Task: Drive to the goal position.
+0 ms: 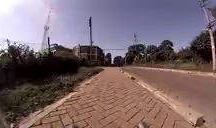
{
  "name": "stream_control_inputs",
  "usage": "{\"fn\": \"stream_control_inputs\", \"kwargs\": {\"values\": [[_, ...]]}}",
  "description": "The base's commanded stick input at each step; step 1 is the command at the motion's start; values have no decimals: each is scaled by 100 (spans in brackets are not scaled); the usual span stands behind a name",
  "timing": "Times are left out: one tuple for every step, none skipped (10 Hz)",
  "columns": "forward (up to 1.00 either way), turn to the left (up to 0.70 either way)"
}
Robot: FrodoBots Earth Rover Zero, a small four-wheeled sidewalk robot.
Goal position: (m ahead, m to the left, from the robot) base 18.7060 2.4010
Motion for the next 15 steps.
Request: {"fn": "stream_control_inputs", "kwargs": {"values": [[100,-12],[100,0],[100,0],[100,0],[100,0],[100,0],[100,0],[100,0],[100,0],[100,0],[100,0],[100,0],[100,0],[100,0],[100,0]]}}
